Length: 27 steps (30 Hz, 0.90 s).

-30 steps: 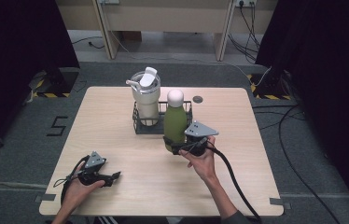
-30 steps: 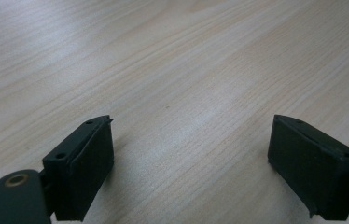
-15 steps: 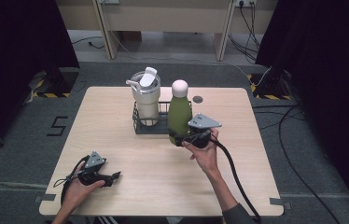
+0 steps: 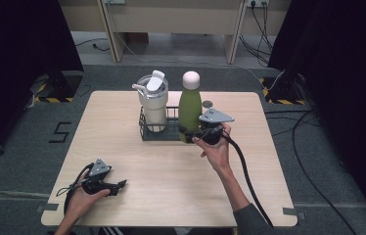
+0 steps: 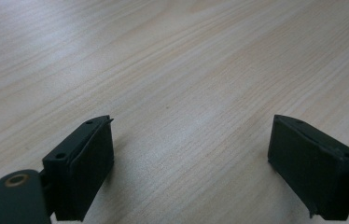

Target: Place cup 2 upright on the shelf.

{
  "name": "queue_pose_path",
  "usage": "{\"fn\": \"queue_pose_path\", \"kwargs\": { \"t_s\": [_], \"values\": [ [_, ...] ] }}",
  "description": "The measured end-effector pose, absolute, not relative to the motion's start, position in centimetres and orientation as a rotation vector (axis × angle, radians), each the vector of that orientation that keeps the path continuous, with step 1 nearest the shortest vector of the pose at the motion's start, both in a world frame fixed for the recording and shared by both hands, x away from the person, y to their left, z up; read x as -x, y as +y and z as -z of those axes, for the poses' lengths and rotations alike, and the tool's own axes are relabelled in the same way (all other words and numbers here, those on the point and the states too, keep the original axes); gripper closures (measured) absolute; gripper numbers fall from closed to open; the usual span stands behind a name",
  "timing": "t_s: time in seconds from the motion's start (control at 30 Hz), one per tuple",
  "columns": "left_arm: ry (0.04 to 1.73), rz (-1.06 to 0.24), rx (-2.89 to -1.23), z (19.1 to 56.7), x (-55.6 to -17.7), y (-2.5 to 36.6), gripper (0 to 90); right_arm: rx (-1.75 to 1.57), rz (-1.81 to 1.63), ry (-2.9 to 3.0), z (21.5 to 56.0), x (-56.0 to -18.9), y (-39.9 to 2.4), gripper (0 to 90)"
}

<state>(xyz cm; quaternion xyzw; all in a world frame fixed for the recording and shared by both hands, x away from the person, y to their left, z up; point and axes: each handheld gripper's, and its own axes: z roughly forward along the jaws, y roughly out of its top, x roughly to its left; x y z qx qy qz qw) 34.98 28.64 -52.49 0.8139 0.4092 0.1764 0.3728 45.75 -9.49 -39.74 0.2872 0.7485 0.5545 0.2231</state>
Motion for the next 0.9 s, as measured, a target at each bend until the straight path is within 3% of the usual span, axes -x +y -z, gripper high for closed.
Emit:
{"fn": "queue_pose_path", "kwargs": {
  "t_s": [0.9],
  "values": [
    [1.049,-0.449,-2.086,52.5,-35.0,28.6,13.7,-0.852,-1.49,2.02,38.1,-50.8,-8.6,20.9]
  ]
}}
